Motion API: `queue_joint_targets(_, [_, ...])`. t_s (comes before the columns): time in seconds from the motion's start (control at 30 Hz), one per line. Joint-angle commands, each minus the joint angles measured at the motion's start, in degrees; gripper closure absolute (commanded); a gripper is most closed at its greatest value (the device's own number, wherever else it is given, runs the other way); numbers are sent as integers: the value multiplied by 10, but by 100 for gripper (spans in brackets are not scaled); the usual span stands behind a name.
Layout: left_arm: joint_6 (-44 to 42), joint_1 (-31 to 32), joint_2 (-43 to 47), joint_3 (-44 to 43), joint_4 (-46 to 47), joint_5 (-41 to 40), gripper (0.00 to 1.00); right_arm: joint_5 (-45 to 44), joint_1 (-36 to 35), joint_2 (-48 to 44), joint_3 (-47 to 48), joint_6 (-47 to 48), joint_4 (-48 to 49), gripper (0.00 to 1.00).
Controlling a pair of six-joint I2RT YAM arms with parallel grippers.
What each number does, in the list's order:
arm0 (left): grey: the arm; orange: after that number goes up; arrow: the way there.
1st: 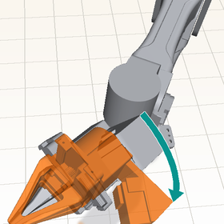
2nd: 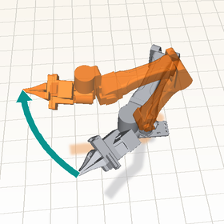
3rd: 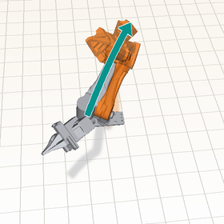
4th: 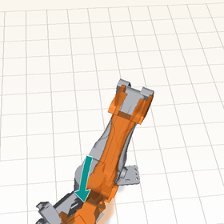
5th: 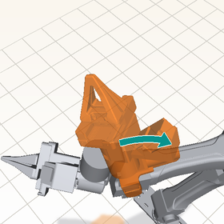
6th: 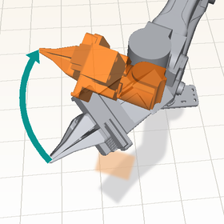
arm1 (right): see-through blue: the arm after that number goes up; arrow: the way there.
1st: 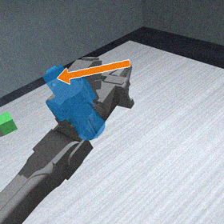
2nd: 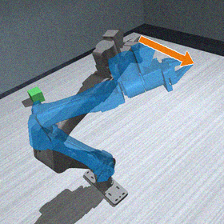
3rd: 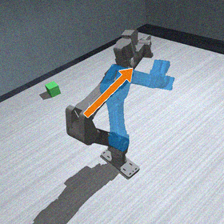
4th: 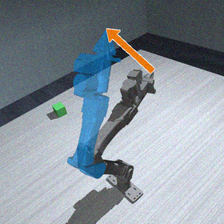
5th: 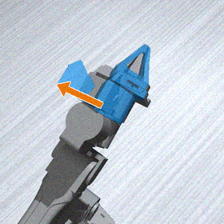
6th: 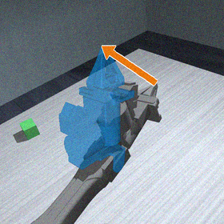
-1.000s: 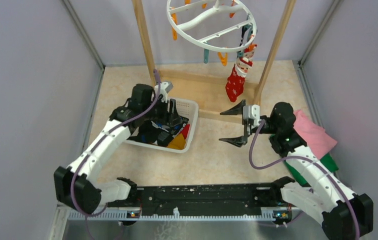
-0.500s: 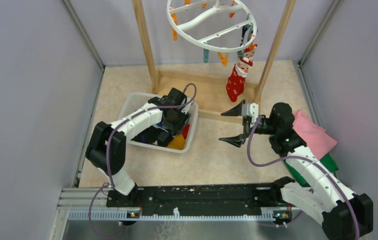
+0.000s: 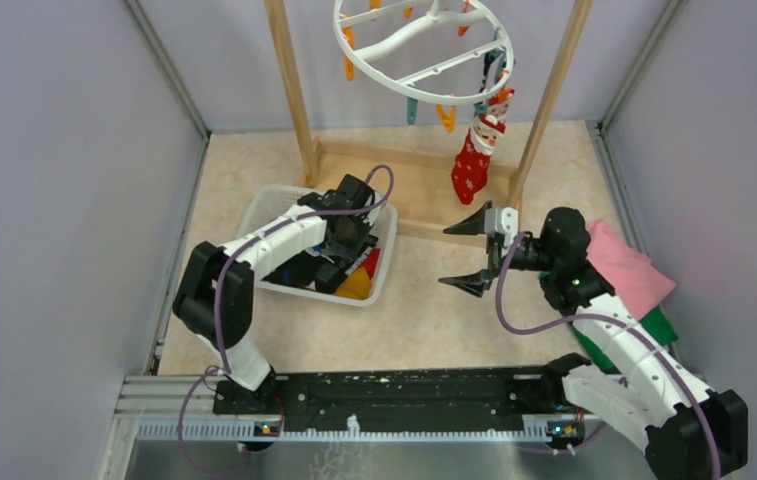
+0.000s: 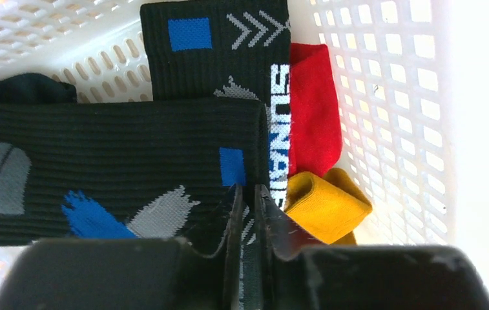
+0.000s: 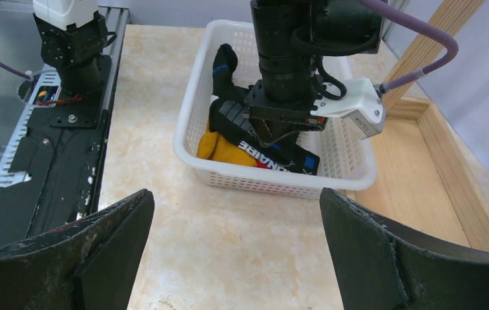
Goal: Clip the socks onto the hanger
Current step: Pick up the sock from the bin.
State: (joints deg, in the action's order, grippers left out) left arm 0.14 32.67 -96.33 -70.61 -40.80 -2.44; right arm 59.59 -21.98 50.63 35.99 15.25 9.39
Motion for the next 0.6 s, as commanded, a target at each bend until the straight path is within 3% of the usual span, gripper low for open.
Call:
queue_joint_targets(0.0, [-2,0,2,-17,3,-12,93,0,2,-11,-1,-4,12,2])
queue_joint_targets(0.03, [-2,0,5,-18,2,-12,100,0,2,-11,0,-4,12,2])
queue_joint_targets(0.3, [-2,0,77,-36,11,-19,100,5,4,-11,7,-7,14,2])
queue_joint_targets(0.57, [57,-23,167,-24,39,8,100,8,4,-10,2,-30,44,2])
